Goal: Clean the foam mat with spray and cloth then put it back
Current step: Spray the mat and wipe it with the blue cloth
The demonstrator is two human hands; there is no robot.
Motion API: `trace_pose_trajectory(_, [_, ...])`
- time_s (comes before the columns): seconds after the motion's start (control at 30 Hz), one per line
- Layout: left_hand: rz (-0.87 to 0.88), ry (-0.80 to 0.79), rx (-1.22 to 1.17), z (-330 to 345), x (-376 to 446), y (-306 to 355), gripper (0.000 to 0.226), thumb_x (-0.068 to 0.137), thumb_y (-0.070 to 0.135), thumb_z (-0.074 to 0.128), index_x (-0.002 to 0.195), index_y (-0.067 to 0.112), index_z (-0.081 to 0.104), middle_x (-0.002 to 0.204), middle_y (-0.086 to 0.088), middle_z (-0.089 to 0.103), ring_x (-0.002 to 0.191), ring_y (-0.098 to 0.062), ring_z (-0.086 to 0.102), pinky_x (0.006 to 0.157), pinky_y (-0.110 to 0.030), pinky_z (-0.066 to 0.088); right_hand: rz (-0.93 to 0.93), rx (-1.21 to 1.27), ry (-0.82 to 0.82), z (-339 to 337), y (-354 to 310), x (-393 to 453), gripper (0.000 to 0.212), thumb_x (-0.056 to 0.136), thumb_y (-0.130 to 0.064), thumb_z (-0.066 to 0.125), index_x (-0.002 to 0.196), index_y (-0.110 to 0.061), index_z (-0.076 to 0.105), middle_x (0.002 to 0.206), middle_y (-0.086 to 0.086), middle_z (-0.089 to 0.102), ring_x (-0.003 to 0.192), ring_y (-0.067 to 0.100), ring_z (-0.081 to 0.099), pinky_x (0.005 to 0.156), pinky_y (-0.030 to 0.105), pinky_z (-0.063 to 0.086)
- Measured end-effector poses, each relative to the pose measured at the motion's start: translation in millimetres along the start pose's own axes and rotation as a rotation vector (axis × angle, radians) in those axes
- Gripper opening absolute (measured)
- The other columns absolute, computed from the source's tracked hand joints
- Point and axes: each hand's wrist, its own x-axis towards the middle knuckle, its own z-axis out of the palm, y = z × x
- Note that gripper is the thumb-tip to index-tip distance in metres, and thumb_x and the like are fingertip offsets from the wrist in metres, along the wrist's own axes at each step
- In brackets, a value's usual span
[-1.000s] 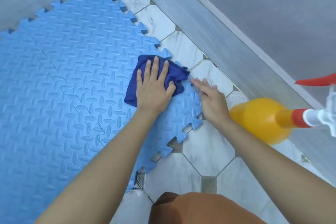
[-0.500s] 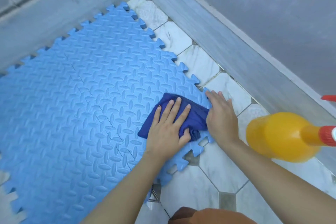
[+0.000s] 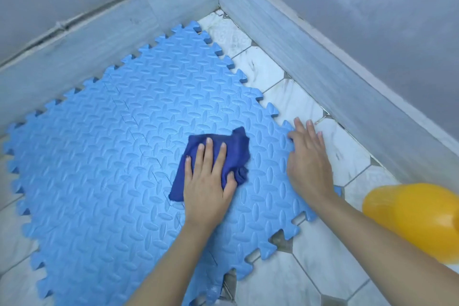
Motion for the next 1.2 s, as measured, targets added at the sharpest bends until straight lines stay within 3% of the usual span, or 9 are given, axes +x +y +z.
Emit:
trace_pose_trajectory(0.1, [0.126,-0.072,0.049,-0.3,-1.5,-5.1,0.062,0.090,0.043,0.035,0.150,0.028,0.028,0.159,-0.002,0.020,0.146,-0.020,0.017,0.117,-0.044,0.011,-0.021,0.030,0.047,5.0,-5.4,12.3,0.031,0.096,-0.010,0.041,0.125,-0.007,0.050,0.153,0.010,0.043,0.146,0.028,0.032,0.110,0.045,0.040])
trace_pose_trajectory(0.2, [0.190,-0.083,0.062,-6.1,54.5,-17.3,0.064,0.089,0.046,0.031,0.151,0.030,0.024,0.160,0.002,0.015,0.147,-0.018,0.012,0.118,-0.041,0.004,-0.100,-0.027,0.052,7.3,-5.3,10.6,0.049,0.097,-0.022,0.036,0.145,-0.013,0.038,0.152,0.009,0.044,0.144,0.030,0.034,0.117,0.049,0.030])
trace_pose_trajectory(0.43, [0.034,-0.170,0.033,-25.8,176.5,-36.1,0.062,0.097,0.048,0.028,0.152,0.032,0.005,0.161,0.003,-0.005,0.148,-0.016,-0.006,0.118,-0.043,-0.003,-0.073,-0.029,0.037,10.8,-2.0,13.2,0.046,0.098,-0.022,0.039,0.142,-0.017,0.050,0.152,0.007,0.044,0.143,0.027,0.037,0.119,0.047,0.026])
trace_pose_trajectory(0.6, [-0.187,-0.080,-0.062,-19.4,105.6,-34.8,0.066,0.093,0.047,0.027,0.153,0.028,0.008,0.161,-0.002,-0.001,0.148,-0.018,-0.003,0.118,-0.044,-0.005,-0.077,-0.022,0.045,8.4,-1.7,11.5,0.045,0.097,-0.022,0.039,0.140,-0.016,0.051,0.150,0.008,0.046,0.141,0.028,0.041,0.118,0.050,0.026])
trace_pose_trajectory(0.7, [-0.194,-0.072,-0.068,-14.1,32.4,-26.8,0.072,0.086,0.050,0.018,0.153,0.027,0.011,0.161,-0.002,0.002,0.148,-0.019,0.001,0.117,-0.043,-0.003,-0.075,-0.040,0.050,9.1,-0.4,11.7,0.047,0.097,-0.024,0.035,0.140,-0.015,0.052,0.150,0.009,0.047,0.140,0.029,0.042,0.118,0.050,0.027])
trace_pose_trajectory(0.9, [-0.282,-0.069,-0.018,-2.4,-76.4,-12.3,0.069,0.086,0.044,0.035,0.151,0.023,0.025,0.159,-0.004,0.018,0.145,-0.022,0.020,0.117,-0.042,0.007,-0.082,-0.138,0.059,9.9,-5.6,10.2,0.050,0.095,-0.023,0.029,0.135,-0.009,0.056,0.143,0.015,0.053,0.133,0.036,0.049,0.114,0.057,0.027])
trace_pose_trajectory(1.0, [-0.316,-0.051,-0.009,0.4,-97.8,-13.9,0.069,0.086,0.044,0.036,0.150,0.023,0.027,0.158,-0.005,0.021,0.144,-0.022,0.023,0.115,-0.043,0.012,-0.066,-0.170,0.046,10.2,-20.2,8.1,0.052,0.092,-0.021,0.026,0.130,-0.003,0.057,0.144,0.018,0.052,0.137,0.039,0.042,0.113,0.060,0.026])
trace_pose_trajectory(1.1, [-0.334,-0.013,-0.003,0.5,-95.8,-23.7,0.067,0.086,0.044,0.034,0.150,0.022,0.029,0.157,-0.006,0.023,0.144,-0.022,0.024,0.116,-0.043,0.013,-0.251,-0.072,-0.061,22.9,-57.3,-12.8,0.051,0.098,-0.031,0.032,0.137,-0.008,0.053,0.151,0.015,0.043,0.145,0.033,0.033,0.117,0.055,0.020])
trace_pose_trajectory(1.2, [-0.428,0.053,-0.012,-5.9,-76.5,-48.2,0.068,0.088,0.046,0.026,0.151,0.021,0.026,0.159,-0.007,0.019,0.146,-0.023,0.020,0.117,-0.045,0.011,-0.451,-0.134,-0.173,36.4,-75.9,-32.7,0.051,0.099,-0.040,0.034,0.146,-0.021,0.045,0.156,0.007,0.037,0.147,0.022,0.029,0.121,0.050,0.015])
